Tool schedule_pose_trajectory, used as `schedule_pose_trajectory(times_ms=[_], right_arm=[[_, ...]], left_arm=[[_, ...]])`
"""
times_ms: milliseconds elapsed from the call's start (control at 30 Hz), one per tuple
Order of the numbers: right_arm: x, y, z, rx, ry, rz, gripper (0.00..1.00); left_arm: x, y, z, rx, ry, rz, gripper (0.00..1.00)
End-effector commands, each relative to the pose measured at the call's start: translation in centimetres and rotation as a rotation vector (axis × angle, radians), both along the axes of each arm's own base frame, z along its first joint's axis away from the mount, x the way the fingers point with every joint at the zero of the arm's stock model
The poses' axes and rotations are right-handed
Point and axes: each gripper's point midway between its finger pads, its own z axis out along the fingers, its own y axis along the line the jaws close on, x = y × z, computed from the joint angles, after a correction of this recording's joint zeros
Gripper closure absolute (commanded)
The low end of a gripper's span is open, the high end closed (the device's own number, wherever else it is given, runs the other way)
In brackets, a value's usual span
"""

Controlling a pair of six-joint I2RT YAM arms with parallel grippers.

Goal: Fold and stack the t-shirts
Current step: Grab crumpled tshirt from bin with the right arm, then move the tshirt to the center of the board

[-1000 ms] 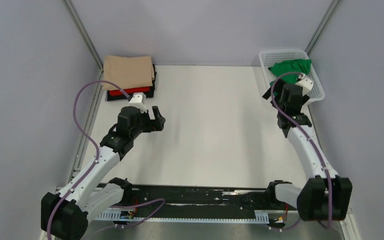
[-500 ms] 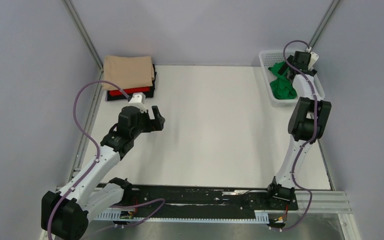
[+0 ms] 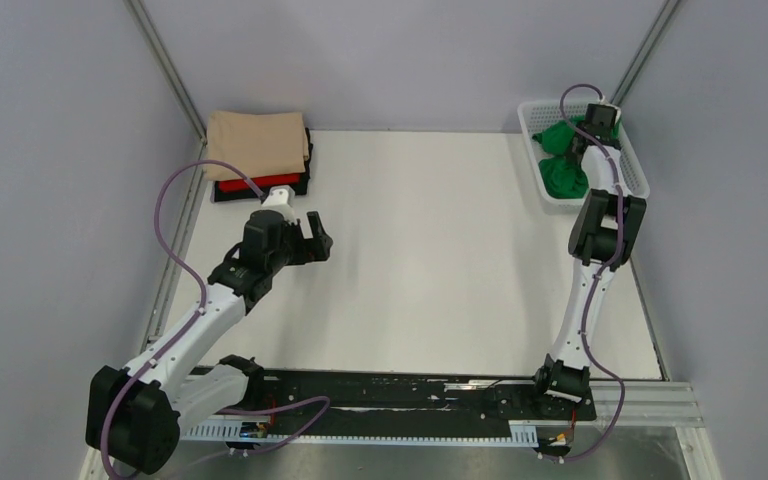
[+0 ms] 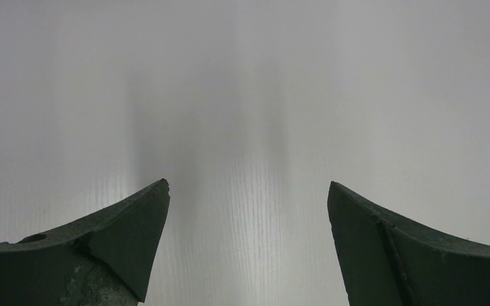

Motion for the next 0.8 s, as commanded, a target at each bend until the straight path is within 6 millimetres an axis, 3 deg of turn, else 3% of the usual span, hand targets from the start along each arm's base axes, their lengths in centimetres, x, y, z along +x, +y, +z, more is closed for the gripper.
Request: schedule_pose_trajectory(times_ms=[0, 67, 200, 367, 467, 633, 767], right_arm=[[1.1, 2.4, 14.9, -0.023, -0.262, 0.125, 1.0], [0.1, 4.1, 19.7, -0.016, -0.339, 0.175, 1.0], [-3.2, 8.8, 27.3, -0.008, -0.456, 0.273, 1.0], [-8.6, 17.9, 34.2, 0.076, -0.582, 0.546, 1.0], [-12.4, 24.2, 36.2, 0.162, -0.62, 0.781, 1.0], [-21.8, 36.2, 36.4, 0.381, -0.65, 1.261, 1.0], [-27.4, 42.3, 36.1, 0.48, -0.646, 1.469, 0.98]], left_arm=[[1.4, -0.6, 3.2, -0.054, -0.092, 0.008, 0.0], [1.4, -0.7, 3.2, -0.063, -0.093, 0.013, 0.0], [1.5, -0.1, 2.9, -0.067, -0.083, 0.058, 0.0], [1.3, 0.0, 3.1, -0.068, -0.084, 0.062, 0.0], [1.2, 0.1, 3.5, -0.072, -0.089, 0.069, 0.0], [0.8, 0.6, 3.6, -0.079, -0.092, 0.096, 0.0], [0.5, 0.7, 3.7, -0.073, -0.081, 0.093, 0.0]])
